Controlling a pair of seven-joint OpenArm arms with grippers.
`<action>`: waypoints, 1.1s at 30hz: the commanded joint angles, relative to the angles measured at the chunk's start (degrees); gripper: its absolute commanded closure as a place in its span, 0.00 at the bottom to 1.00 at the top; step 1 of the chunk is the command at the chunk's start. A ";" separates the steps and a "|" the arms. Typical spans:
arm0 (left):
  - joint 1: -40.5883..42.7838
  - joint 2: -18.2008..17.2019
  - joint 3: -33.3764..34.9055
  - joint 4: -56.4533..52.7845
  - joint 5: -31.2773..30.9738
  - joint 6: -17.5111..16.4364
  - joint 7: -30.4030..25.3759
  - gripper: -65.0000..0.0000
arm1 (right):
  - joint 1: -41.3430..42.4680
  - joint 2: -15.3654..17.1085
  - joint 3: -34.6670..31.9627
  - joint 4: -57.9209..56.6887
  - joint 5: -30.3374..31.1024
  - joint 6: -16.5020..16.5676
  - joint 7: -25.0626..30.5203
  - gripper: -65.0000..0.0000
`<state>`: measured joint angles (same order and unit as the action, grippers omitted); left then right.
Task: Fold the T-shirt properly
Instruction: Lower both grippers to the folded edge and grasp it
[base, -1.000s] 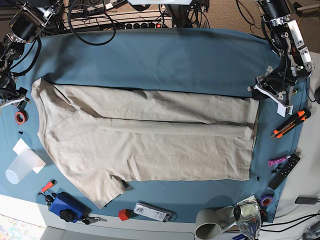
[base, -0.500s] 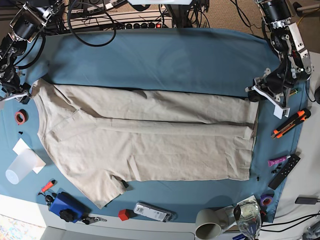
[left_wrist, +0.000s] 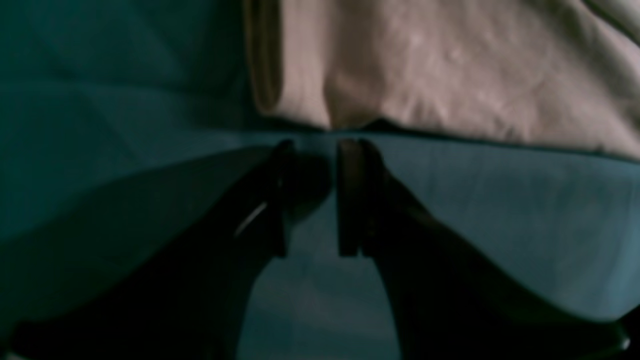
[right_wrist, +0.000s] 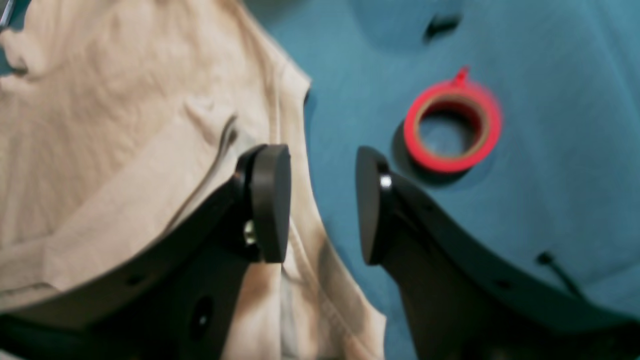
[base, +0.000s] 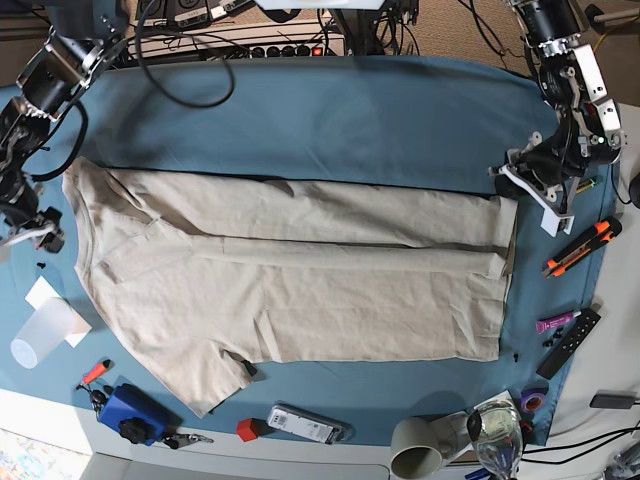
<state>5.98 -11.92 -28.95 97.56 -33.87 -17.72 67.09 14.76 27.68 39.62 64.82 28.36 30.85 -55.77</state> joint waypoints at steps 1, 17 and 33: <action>-0.90 -0.66 -0.17 1.77 -1.49 -1.14 -1.07 0.80 | 1.33 1.42 0.17 0.96 0.35 -0.04 -0.39 0.66; -0.90 -0.61 -0.17 2.36 -6.27 -3.58 -0.85 0.80 | -5.33 1.38 0.17 -2.25 0.11 -2.36 -7.10 0.66; -0.90 -0.59 -0.17 2.36 -6.38 -4.02 -1.73 0.80 | -7.48 1.36 0.17 -11.72 15.58 6.88 -20.57 0.66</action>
<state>5.85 -11.92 -28.95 98.89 -39.55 -21.47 66.39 7.77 29.04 40.12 53.54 48.27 38.44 -71.64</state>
